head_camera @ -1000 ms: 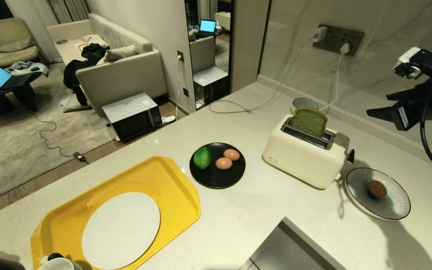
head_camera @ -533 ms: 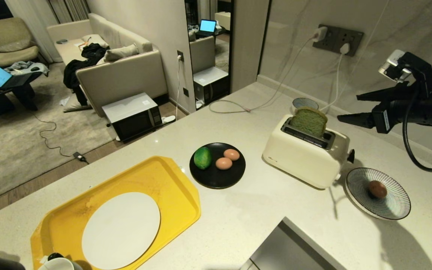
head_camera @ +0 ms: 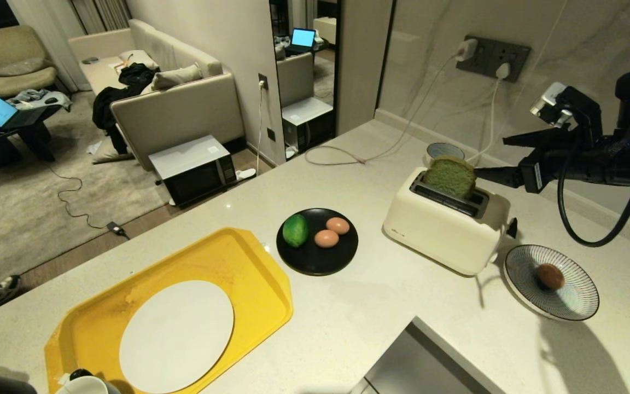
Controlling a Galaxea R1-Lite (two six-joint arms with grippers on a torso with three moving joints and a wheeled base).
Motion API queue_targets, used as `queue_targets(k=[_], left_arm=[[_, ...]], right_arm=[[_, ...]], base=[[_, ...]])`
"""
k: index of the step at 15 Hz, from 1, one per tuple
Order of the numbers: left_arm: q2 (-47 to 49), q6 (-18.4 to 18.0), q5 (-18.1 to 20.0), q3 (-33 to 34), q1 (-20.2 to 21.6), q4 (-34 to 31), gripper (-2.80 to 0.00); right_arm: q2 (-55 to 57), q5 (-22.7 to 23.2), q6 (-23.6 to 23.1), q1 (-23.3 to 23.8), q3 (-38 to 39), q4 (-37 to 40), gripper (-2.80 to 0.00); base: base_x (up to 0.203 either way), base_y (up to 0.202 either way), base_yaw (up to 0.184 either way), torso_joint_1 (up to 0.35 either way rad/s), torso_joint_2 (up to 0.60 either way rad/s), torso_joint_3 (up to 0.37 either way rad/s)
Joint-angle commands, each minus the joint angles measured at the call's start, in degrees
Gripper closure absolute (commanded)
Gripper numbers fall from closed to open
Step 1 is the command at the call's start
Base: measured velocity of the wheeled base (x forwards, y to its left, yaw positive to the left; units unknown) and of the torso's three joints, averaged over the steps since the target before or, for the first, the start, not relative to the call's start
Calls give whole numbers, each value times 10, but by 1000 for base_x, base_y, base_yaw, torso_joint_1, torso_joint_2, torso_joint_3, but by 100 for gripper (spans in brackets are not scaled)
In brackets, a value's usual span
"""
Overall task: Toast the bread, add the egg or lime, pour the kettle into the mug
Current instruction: Put the baked bread on a plate
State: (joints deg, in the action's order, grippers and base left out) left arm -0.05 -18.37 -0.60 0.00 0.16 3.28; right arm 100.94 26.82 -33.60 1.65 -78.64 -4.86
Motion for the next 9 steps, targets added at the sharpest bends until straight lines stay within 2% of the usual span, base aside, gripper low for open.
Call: queue_targets(k=[1, 3, 9], left_arm=[[0, -1, 0, 0, 0, 1, 0], [0, -1, 0, 0, 0, 1, 0], [0, -1, 0, 0, 0, 1, 0]], right_arm=[[25, 2, -2, 1, 10, -48, -280], [32, 3, -1, 1, 24, -79, -280], [71, 0, -8, -1, 15, -87, -280]], base=[[0, 0, 0, 0, 0, 0], [0, 0, 0, 0, 0, 0], [0, 0, 0, 0, 0, 0]])
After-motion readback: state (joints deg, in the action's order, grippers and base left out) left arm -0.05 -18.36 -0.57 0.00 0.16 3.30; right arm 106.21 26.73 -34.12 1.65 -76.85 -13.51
